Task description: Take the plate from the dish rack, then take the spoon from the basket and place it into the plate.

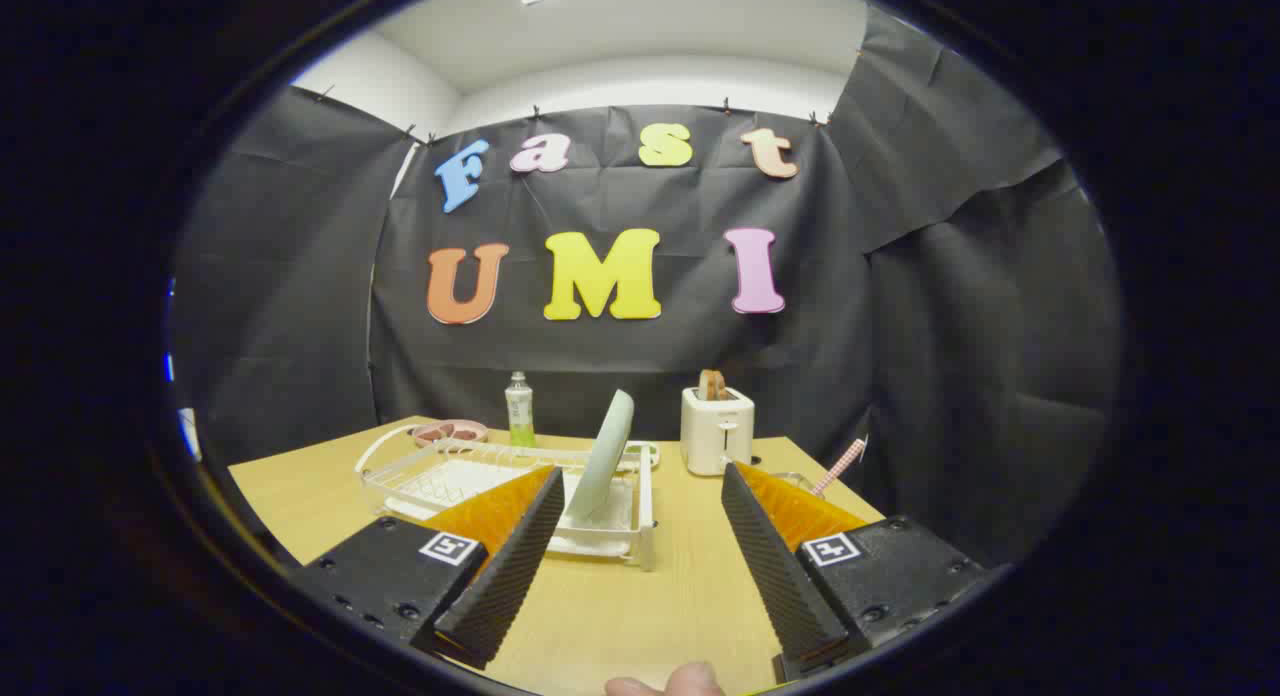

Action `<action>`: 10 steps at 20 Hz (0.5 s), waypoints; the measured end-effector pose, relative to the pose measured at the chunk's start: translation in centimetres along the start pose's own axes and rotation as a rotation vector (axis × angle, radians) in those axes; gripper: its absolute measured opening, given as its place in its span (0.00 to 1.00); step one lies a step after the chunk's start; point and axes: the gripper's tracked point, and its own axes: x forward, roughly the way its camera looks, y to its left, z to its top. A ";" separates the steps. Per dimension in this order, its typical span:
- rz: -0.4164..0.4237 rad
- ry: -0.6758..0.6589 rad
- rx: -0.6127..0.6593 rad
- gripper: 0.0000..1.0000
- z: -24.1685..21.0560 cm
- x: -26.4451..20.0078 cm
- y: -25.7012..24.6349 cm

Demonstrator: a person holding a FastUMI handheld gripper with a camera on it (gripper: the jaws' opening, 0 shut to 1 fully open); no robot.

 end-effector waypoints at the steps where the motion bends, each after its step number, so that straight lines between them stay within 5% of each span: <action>1: -0.007 0.000 -0.002 1.00 0.0 0.1 -0.2; 10: -0.033 -0.013 -0.029 1.00 0.6 0.3 -0.7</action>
